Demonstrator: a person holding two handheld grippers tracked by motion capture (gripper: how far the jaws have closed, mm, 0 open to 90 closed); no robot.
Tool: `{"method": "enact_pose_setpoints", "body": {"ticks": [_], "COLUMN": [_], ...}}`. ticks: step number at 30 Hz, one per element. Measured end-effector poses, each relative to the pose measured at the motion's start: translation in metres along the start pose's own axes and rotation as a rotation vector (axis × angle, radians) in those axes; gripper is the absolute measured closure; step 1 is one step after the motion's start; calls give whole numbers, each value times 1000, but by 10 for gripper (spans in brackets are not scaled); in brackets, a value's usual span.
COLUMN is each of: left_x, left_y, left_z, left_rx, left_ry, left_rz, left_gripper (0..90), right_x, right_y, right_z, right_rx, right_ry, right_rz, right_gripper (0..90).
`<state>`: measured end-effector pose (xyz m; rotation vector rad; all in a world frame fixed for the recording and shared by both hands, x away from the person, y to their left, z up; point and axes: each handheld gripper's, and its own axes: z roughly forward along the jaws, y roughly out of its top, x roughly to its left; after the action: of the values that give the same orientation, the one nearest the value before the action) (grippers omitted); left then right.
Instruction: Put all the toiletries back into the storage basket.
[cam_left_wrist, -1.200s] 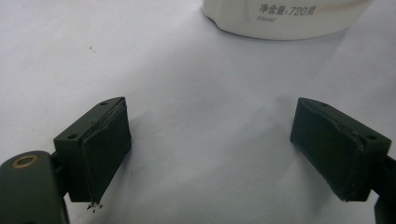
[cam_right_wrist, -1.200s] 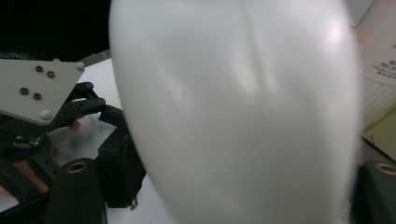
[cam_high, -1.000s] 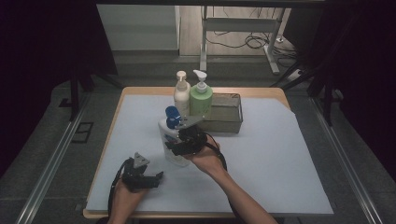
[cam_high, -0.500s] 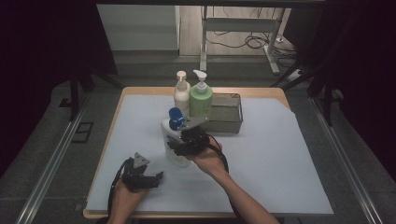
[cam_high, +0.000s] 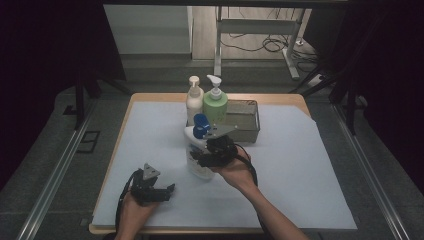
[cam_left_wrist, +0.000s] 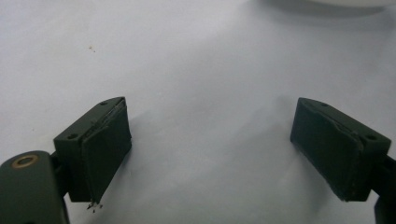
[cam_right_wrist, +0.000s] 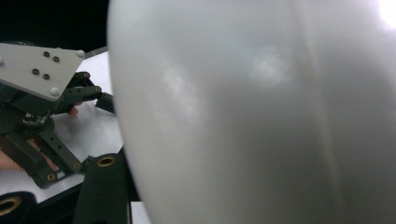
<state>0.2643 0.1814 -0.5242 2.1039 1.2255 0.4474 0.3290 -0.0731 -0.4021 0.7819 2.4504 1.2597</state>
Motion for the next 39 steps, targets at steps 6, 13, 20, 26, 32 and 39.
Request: {"method": "enact_pose_setpoints", "body": {"ticks": [6,13,20,26,32,39], "left_x": [0,0,0,0,0,0], "left_y": [0,0,0,0,0,0], "left_z": [0,0,0,0,0,0], "left_rx": [0,1,0,1,1,1], "left_ry": [0,-2,-2,-1,-1,-2], "left_rz": [-1,0,-1,-1,-1,-1], "left_gripper": [120,120,120,120,119,120], "right_x": [-12,-24,-35,-45,-57,-70], "right_y": [-8,-15,-20,-26,-32,-36], "right_z": [-12,-27,-44,-55,-67,-84], "right_rx": [2,-2,-7,-4,-2,-12], "right_ry": [-25,-55,-90,-116,-149,-193], "right_rz": [27,42,65,84,109,133], "right_gripper": [403,403,403,404,405,405]}}
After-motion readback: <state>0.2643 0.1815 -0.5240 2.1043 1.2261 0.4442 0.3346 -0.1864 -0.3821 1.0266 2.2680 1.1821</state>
